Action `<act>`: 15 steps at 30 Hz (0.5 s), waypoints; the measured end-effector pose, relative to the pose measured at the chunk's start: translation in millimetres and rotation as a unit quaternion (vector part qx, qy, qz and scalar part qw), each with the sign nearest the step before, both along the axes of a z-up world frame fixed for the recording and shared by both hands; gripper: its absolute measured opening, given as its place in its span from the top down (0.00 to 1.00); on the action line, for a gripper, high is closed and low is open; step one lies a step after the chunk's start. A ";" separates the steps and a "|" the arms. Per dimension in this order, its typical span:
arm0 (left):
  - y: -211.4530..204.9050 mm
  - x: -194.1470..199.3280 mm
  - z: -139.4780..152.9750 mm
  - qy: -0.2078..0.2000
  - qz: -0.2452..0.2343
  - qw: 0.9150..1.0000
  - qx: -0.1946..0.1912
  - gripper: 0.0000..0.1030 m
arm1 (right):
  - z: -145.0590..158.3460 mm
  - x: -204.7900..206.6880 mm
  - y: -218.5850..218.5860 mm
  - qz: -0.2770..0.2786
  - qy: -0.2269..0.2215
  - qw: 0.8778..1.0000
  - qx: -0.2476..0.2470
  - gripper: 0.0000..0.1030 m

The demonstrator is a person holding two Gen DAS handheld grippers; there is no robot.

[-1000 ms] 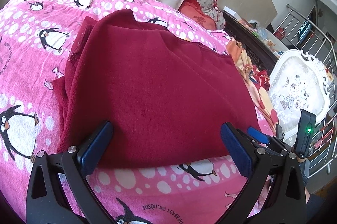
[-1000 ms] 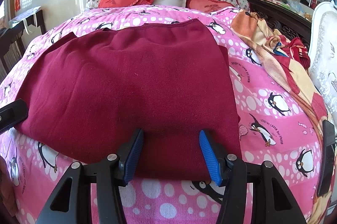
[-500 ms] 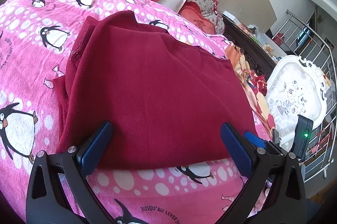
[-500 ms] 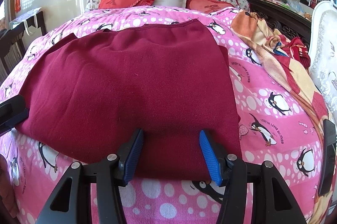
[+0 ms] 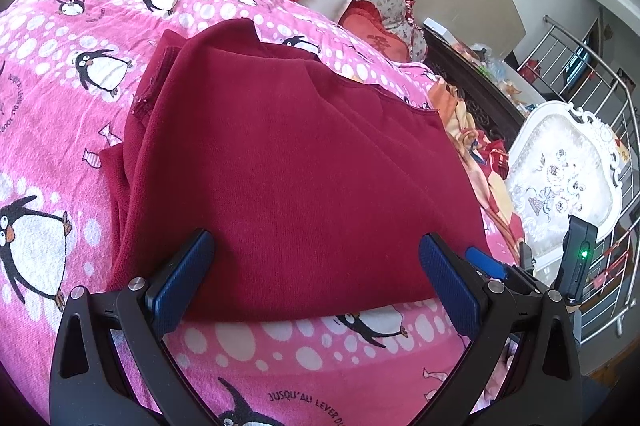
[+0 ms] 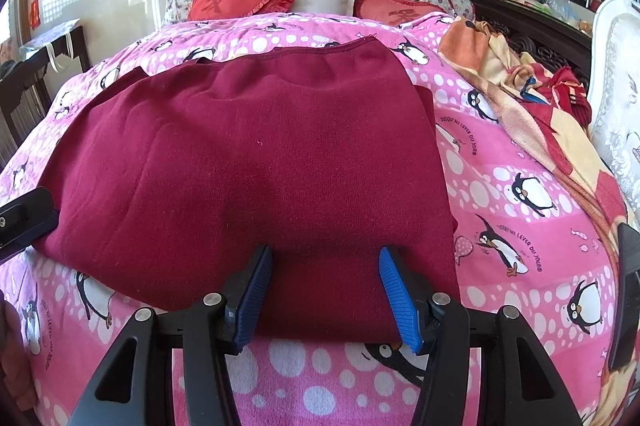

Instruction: Fold small clothes

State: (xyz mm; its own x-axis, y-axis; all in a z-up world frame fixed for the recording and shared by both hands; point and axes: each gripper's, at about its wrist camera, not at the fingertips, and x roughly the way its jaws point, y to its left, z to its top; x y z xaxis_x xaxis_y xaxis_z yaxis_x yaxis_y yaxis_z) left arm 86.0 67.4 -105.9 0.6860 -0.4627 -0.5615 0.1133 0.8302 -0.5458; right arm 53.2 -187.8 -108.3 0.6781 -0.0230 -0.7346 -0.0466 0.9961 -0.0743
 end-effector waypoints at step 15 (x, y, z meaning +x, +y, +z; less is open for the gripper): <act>1.6 0.3 1.1 0.001 0.004 1.000 -0.005 0.01 | 0.0 -1.2 -2.5 0.002 -0.002 1.000 0.009 0.47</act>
State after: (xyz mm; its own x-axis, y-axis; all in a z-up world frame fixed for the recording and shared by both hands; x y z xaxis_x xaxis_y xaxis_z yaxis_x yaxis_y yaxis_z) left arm 86.3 69.0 -104.8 0.6884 -0.4632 -0.5581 0.1055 0.8253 -0.5548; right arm 52.0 -190.3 -108.4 0.6817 -0.0068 -0.7316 -0.0504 0.9972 -0.0561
